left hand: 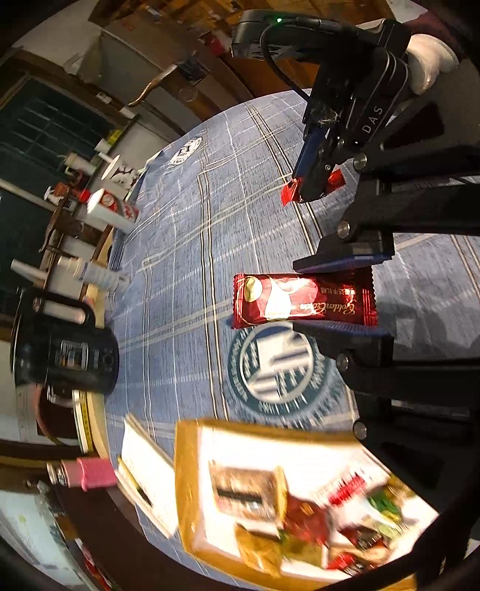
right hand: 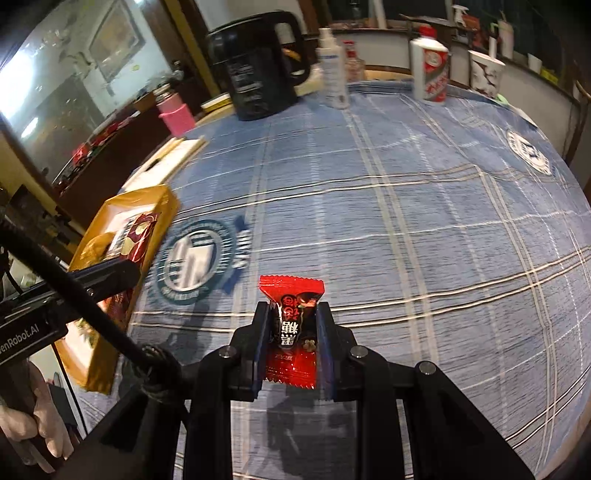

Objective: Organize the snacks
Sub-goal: 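Carry the chocolate bar and red candy into the tray and open both tools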

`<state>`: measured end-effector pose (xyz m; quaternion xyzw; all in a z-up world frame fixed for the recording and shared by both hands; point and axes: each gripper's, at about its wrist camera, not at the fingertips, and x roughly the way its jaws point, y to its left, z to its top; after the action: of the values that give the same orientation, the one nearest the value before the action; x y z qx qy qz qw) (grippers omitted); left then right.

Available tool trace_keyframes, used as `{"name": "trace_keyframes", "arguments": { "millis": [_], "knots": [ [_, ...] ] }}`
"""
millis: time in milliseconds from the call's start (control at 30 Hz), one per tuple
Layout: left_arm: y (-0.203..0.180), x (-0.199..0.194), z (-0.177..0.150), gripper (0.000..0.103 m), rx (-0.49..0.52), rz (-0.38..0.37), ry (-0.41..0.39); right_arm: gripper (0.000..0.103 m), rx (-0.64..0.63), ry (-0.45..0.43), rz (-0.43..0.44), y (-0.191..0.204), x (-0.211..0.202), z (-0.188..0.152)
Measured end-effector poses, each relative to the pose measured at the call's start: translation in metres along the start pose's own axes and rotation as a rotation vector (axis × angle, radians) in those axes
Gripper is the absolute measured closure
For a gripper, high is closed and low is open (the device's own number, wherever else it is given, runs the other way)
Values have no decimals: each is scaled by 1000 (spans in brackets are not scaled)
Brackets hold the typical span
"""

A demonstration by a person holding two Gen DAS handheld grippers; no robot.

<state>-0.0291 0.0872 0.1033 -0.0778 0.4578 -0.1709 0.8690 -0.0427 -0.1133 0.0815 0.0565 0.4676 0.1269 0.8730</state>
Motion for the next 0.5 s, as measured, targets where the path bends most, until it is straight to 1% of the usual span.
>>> {"name": "trace_keyframes", "arguments": {
  "millis": [267,500],
  "knots": [
    [48,-38,-19,76,-76,35,-25,79,-67,-7,42,61,-3,-4],
    [86,-67,-34,76,-119,80,-41,79,-108,-14,77,100,-1,-3]
  ]
}}
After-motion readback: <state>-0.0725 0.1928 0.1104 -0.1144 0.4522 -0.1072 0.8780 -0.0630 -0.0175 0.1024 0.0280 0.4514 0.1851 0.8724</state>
